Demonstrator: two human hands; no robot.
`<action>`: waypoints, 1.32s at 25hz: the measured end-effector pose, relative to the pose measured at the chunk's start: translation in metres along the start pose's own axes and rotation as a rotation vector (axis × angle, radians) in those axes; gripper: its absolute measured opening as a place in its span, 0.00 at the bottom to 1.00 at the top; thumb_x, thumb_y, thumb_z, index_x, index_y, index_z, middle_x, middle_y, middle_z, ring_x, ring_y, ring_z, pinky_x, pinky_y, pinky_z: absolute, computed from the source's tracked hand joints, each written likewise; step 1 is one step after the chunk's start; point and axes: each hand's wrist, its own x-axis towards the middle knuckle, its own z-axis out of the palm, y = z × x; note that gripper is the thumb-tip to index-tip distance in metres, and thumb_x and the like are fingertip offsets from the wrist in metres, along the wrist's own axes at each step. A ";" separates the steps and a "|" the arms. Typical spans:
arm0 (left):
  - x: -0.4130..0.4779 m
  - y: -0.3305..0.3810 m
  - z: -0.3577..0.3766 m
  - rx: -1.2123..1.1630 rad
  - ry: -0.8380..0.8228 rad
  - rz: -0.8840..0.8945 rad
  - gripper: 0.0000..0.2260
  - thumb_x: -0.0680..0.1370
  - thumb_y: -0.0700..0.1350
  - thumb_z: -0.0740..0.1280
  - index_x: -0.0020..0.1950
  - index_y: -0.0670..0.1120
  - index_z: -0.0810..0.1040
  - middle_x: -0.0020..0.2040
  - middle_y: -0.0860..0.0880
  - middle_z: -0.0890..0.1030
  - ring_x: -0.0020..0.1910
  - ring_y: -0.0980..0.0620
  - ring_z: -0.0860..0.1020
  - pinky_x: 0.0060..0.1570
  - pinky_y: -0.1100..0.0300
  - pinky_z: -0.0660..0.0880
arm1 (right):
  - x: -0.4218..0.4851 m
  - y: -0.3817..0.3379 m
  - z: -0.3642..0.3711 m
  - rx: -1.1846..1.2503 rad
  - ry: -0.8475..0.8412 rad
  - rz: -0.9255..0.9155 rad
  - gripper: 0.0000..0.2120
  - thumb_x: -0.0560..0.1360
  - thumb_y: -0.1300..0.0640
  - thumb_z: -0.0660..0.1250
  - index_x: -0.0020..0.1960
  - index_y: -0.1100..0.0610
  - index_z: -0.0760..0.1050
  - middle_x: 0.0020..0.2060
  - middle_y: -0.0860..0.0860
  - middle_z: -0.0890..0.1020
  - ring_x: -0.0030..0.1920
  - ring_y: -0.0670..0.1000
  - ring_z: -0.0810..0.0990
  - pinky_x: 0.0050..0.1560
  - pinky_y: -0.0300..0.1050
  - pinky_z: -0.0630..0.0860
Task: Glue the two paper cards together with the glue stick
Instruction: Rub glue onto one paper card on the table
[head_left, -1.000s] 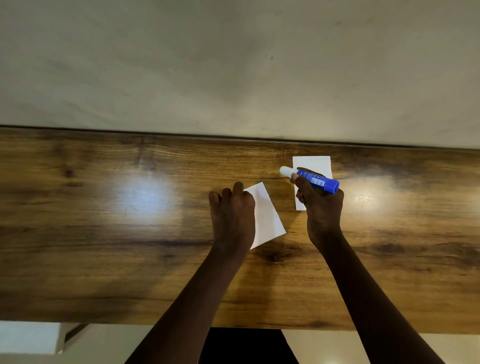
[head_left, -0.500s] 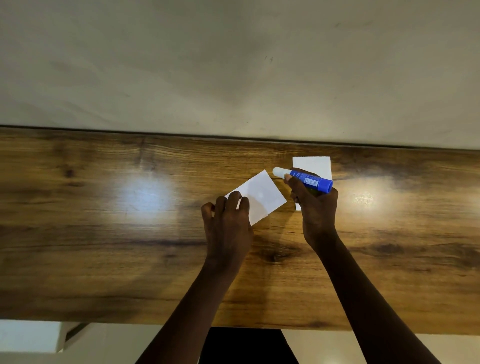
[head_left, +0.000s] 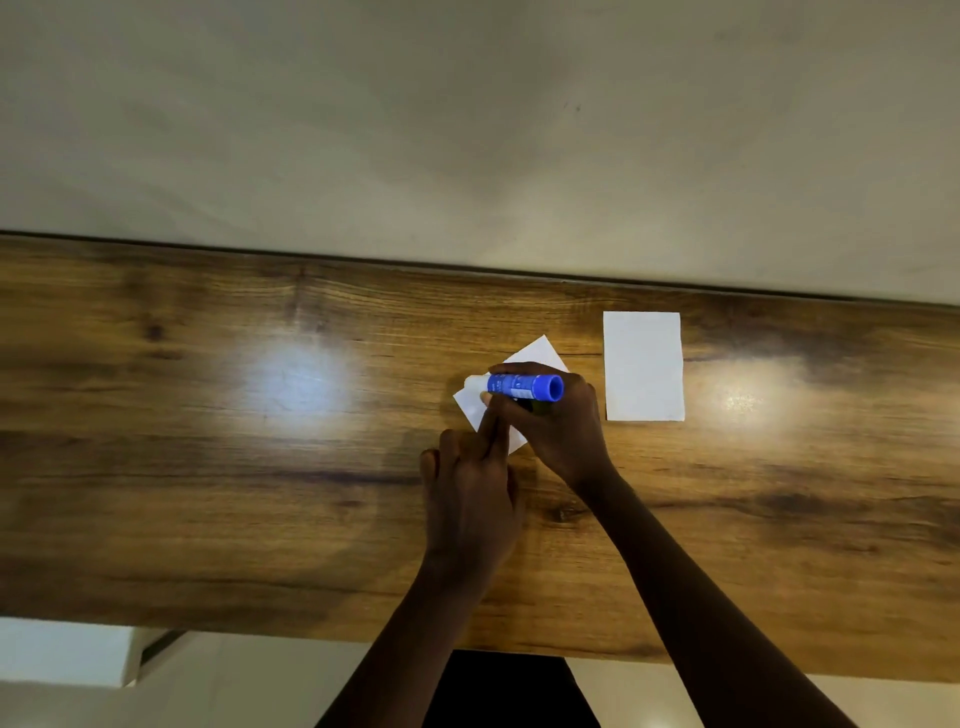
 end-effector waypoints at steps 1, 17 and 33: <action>-0.001 -0.001 0.001 -0.003 0.000 0.001 0.22 0.61 0.43 0.76 0.54 0.43 0.79 0.40 0.46 0.84 0.40 0.45 0.80 0.37 0.53 0.76 | 0.001 0.000 0.003 -0.024 -0.025 -0.015 0.15 0.67 0.62 0.72 0.53 0.63 0.78 0.44 0.52 0.81 0.37 0.41 0.75 0.39 0.20 0.69; -0.003 0.001 0.002 0.010 -0.010 -0.005 0.20 0.58 0.45 0.77 0.48 0.43 0.80 0.38 0.47 0.84 0.39 0.45 0.81 0.37 0.53 0.77 | 0.004 0.004 0.005 -0.086 -0.061 -0.055 0.14 0.67 0.63 0.71 0.53 0.64 0.78 0.48 0.59 0.83 0.41 0.45 0.76 0.41 0.19 0.69; 0.001 0.002 0.000 0.083 0.023 0.023 0.24 0.62 0.50 0.68 0.56 0.44 0.78 0.52 0.46 0.83 0.41 0.45 0.80 0.35 0.55 0.77 | 0.018 0.013 -0.034 -0.169 0.173 -0.003 0.16 0.68 0.63 0.70 0.55 0.65 0.76 0.48 0.63 0.82 0.40 0.51 0.74 0.36 0.18 0.68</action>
